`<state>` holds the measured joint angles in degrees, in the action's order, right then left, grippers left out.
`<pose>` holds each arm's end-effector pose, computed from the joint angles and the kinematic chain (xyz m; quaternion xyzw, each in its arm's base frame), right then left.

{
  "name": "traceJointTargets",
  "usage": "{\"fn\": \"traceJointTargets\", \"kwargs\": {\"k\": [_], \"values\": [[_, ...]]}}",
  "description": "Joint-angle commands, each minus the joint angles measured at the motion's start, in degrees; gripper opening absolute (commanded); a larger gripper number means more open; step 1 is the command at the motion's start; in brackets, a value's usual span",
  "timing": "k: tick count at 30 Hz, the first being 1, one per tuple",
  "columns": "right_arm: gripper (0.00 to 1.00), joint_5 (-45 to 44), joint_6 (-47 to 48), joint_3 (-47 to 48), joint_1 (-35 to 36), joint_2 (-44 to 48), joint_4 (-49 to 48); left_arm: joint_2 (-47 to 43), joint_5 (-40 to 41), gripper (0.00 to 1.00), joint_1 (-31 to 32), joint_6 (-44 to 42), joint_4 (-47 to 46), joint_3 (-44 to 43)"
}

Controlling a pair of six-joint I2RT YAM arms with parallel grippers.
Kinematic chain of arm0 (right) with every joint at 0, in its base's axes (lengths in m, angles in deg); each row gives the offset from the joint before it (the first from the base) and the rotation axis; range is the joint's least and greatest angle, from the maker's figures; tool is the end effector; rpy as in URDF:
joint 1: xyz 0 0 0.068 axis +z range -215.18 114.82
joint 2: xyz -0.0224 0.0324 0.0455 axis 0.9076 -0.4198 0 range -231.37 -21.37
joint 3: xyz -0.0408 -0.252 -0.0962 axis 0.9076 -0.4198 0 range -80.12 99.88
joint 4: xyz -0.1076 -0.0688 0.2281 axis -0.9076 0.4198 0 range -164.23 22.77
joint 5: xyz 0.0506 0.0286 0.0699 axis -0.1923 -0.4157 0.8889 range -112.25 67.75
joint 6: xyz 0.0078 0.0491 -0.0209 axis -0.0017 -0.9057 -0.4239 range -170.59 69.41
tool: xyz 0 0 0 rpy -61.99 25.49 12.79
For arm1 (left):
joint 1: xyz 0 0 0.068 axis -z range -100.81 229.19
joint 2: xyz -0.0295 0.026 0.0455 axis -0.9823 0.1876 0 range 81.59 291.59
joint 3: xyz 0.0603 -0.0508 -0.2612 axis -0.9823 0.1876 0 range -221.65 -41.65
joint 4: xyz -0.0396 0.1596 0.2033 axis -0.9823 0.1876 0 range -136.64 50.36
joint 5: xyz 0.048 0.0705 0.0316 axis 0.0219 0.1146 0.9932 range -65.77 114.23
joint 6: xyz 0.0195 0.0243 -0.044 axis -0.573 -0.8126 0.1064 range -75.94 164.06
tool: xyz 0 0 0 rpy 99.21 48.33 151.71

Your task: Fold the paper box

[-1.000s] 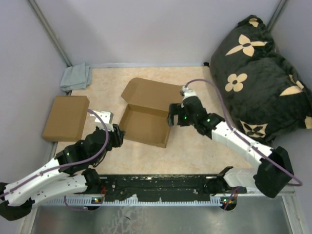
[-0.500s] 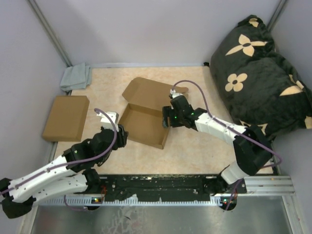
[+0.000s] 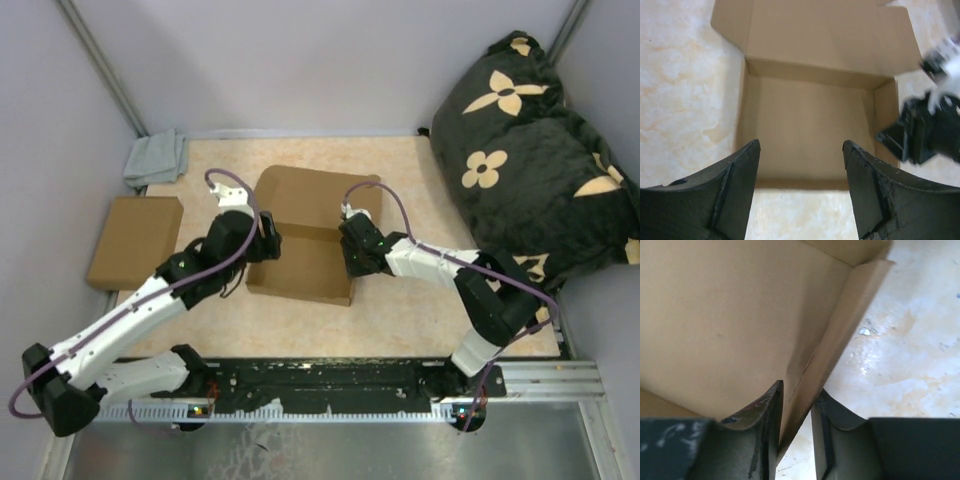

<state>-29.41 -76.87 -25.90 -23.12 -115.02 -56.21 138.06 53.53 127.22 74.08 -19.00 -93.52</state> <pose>0.2427 0.2131 0.1756 -0.1141 0.9514 0.1075 0.2651 0.1548 -0.1460 0.3177 0.0120 0.8558 -0.1222 0.5025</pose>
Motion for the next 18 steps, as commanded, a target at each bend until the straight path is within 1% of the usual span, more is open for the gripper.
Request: {"fn": "traceJointTargets", "kwargs": {"k": [1,5,8,11,14,16,17,18], "values": [[0.25,-5.6,4.1,-2.7,-0.2,5.3,-1.1,6.2,-13.4,0.73,-11.0,-2.3,-5.5,-3.7],[0.16,-4.6,6.3,-5.6,-0.9,8.2,-2.4,13.0,-17.0,0.72,-17.8,-3.1,-8.2,-4.7],[0.16,-3.4,6.4,-7.1,-2.0,9.8,-3.0,17.7,-19.7,0.68,-21.9,-2.7,-8.9,-5.0],[0.16,-2.4,5.5,-6.7,-2.5,10.6,-2.5,20.8,-19.6,0.62,-22.5,-2.3,-7.9,-4.3],[0.13,-1.8,3.5,-6.6,-3.0,10.1,-2.3,20.7,-19.1,0.60,-22.5,-1.0,-4.8,-3.3],[0.03,-1.8,1.2,-7.0,-3.8,9.5,-2.7,18.6,-18.3,0.60,-22.5,-0.7,-4.8,-1.1],[0.00,-1.4,0.1,-7.5,-4.3,9.3,-3.4,17.3,-17.7,0.60,-22.5,-0.6,-5.0,-0.3],[0.00,-0.8,-0.8,-8.2,-4.8,9.0,-4.3,16.0,-17.1,0.60,-22.5,-0.5,-5.1,0.5]]}}
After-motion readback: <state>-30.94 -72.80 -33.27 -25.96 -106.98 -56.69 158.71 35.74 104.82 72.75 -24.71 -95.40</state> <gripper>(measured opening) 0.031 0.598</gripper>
